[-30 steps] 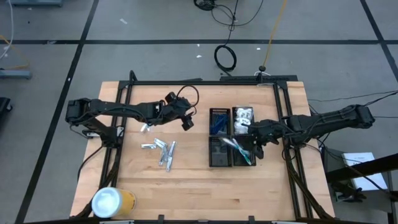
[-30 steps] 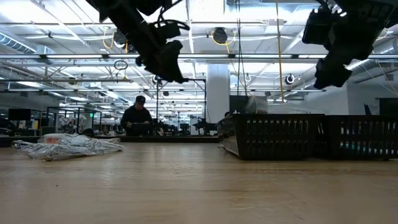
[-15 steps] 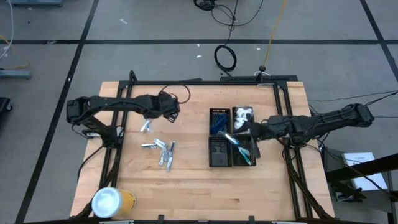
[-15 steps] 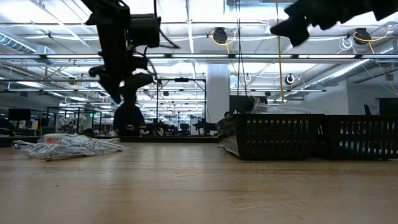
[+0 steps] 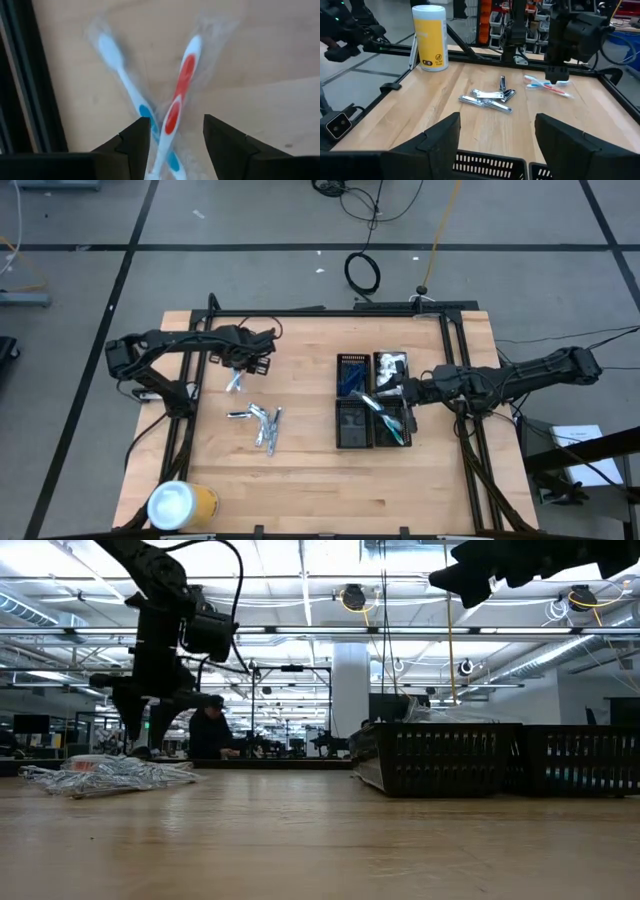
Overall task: Pick & Place Travel size toiletries
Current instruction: Put the orange toothbrush into the bottom right black basket
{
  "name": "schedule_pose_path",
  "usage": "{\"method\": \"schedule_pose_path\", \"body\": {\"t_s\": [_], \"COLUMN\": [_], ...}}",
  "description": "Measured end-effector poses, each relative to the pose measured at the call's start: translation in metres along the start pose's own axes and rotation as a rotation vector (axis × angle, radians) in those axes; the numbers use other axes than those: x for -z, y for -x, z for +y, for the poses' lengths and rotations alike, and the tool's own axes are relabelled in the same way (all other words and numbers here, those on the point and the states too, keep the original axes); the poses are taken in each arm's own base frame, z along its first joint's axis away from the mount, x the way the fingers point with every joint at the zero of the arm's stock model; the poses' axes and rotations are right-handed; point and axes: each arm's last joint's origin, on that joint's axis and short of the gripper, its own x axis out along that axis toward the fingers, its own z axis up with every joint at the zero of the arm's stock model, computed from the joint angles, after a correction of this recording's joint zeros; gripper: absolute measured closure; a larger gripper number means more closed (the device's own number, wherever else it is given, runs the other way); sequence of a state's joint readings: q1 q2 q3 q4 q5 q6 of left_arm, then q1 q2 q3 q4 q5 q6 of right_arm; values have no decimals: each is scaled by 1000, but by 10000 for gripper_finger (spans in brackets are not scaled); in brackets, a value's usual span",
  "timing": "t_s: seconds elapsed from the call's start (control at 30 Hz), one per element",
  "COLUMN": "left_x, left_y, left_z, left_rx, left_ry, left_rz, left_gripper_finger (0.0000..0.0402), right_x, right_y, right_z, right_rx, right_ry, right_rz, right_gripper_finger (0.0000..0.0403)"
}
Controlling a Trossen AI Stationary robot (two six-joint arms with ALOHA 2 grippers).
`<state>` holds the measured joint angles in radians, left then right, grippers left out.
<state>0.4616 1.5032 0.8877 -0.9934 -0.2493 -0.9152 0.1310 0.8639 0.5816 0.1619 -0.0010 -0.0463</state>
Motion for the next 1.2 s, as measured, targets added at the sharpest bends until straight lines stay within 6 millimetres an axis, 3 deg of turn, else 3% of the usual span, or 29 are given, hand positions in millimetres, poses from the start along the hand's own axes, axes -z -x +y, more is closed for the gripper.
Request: {"method": "schedule_pose_path", "body": {"t_s": [0.83,1.2], "left_x": [16,20], "left_y": [-31,-39], "left_z": [9,6], "left_rx": [24,127], "left_ry": [12,-21], "left_rz": [104,151], "left_gripper_finger": [231,233], "right_x": [1,1], "right_y": [0,0], "right_z": [2,2], "right_rx": [-58,-56], "right_ry": [-5,-7], "right_rz": [6,6], "right_gripper_finger": [167,171]}}
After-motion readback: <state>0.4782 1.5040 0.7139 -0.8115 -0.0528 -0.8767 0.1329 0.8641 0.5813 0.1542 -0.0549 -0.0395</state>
